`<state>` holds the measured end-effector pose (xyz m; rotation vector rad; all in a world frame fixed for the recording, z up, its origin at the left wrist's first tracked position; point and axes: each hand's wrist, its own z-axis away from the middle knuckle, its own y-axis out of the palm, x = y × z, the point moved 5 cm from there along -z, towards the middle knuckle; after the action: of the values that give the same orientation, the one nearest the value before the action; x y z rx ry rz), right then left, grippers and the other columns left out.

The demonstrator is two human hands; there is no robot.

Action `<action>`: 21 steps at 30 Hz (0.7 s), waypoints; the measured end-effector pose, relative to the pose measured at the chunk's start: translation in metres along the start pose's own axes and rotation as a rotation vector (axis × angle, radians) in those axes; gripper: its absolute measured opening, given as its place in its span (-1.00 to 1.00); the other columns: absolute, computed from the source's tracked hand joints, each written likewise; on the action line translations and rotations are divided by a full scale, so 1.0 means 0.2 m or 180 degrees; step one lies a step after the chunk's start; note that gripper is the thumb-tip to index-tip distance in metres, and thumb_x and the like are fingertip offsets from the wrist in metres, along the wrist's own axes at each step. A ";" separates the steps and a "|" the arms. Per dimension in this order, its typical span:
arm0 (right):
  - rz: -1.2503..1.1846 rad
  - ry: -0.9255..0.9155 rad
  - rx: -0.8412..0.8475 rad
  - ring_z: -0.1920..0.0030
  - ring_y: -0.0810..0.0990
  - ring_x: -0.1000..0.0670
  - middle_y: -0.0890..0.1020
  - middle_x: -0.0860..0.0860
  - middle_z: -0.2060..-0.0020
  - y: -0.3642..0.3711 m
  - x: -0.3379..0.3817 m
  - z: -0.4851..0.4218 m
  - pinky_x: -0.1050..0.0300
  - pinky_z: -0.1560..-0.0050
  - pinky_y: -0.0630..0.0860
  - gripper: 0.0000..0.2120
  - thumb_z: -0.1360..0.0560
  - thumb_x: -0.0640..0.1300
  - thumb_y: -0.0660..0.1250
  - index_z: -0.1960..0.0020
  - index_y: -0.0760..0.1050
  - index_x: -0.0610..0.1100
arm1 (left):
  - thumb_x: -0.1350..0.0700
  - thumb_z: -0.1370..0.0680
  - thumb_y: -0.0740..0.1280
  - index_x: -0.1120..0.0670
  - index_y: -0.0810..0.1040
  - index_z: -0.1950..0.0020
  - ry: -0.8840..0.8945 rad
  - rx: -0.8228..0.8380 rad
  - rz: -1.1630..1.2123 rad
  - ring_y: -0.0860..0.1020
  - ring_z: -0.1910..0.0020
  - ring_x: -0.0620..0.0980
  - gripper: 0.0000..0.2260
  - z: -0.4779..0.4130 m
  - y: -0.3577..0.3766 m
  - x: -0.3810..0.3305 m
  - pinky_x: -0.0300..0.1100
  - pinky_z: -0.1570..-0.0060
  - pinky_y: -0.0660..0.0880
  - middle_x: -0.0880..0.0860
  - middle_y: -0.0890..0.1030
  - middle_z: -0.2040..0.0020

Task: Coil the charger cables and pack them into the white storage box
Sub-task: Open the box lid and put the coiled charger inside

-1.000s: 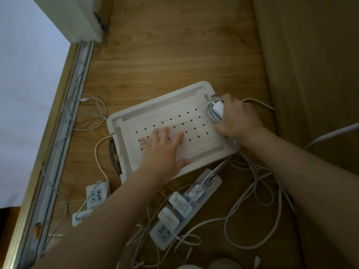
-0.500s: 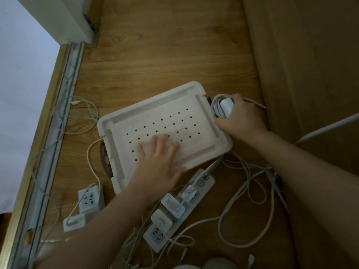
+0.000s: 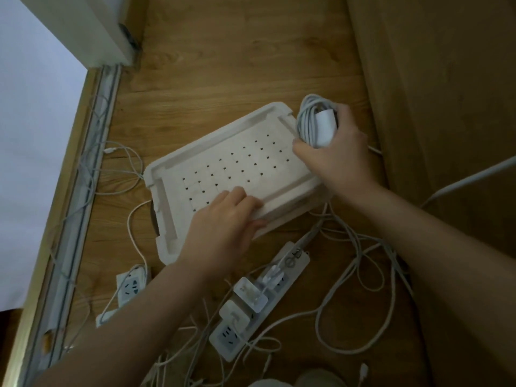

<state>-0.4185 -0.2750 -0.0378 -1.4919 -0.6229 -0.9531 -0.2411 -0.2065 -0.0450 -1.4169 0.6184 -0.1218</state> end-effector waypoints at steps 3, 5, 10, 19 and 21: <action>-0.0235 -0.0197 -0.0143 0.21 0.47 0.29 0.44 0.22 0.16 -0.01 0.10 0.00 0.52 0.32 0.42 -0.42 -0.33 -0.06 0.48 -0.28 0.32 -0.03 | 0.07 -0.43 0.30 0.14 0.58 -0.01 -0.0026 -0.0313 -0.0013 0.51 0.20 0.00 -0.77 -0.02 -0.08 0.01 -0.21 0.33 0.43 0.05 0.55 0.14; -0.0467 -0.0428 -0.0352 0.17 0.48 0.36 0.43 0.26 0.16 -0.03 0.18 0.02 0.54 0.24 0.42 -0.45 -0.32 -0.07 0.48 -0.23 0.32 -0.03 | 0.12 -0.44 0.37 0.15 0.57 -0.01 -0.0048 -0.0525 -0.0017 0.51 0.19 0.04 -0.81 -0.03 -0.13 0.04 -0.18 0.32 0.43 0.06 0.55 0.14; -0.0660 -0.1403 -0.0693 -0.01 0.47 0.32 0.41 0.23 0.02 -0.06 0.28 0.15 0.43 -0.03 0.43 -0.44 -0.33 -0.15 0.47 -0.20 0.24 -0.09 | 0.14 -0.46 0.40 0.17 0.55 -0.01 -0.0287 -0.0921 -0.0164 0.50 0.16 0.07 -0.82 -0.02 -0.20 0.16 -0.09 0.27 0.46 0.09 0.53 0.12; 0.0581 -0.0460 0.1294 -0.09 0.52 -0.04 0.50 0.00 -0.13 0.52 -0.03 0.24 0.01 -0.02 0.54 -0.37 -0.33 -0.01 0.48 -0.31 0.28 -0.04 | 0.10 -0.48 0.37 0.16 0.55 -0.06 -0.0925 -0.0885 -0.0327 0.50 0.10 0.06 -0.80 0.16 -0.17 0.51 -0.15 0.22 0.42 0.08 0.53 0.08; 0.0718 -0.0397 0.1435 -0.12 0.51 -0.08 0.48 -0.06 -0.20 0.68 -0.03 0.21 0.02 -0.02 0.51 -0.34 -0.34 0.00 0.47 -0.34 0.27 -0.10 | 0.12 -0.48 0.37 0.16 0.55 -0.05 -0.0989 -0.0869 -0.0339 0.50 0.11 0.07 -0.81 0.22 -0.16 0.56 -0.14 0.24 0.42 0.08 0.53 0.09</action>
<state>-0.3005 -0.2540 -0.1144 -1.1898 -0.6900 -0.5054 -0.1180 -0.2227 -0.0504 -1.6915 0.3095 0.1020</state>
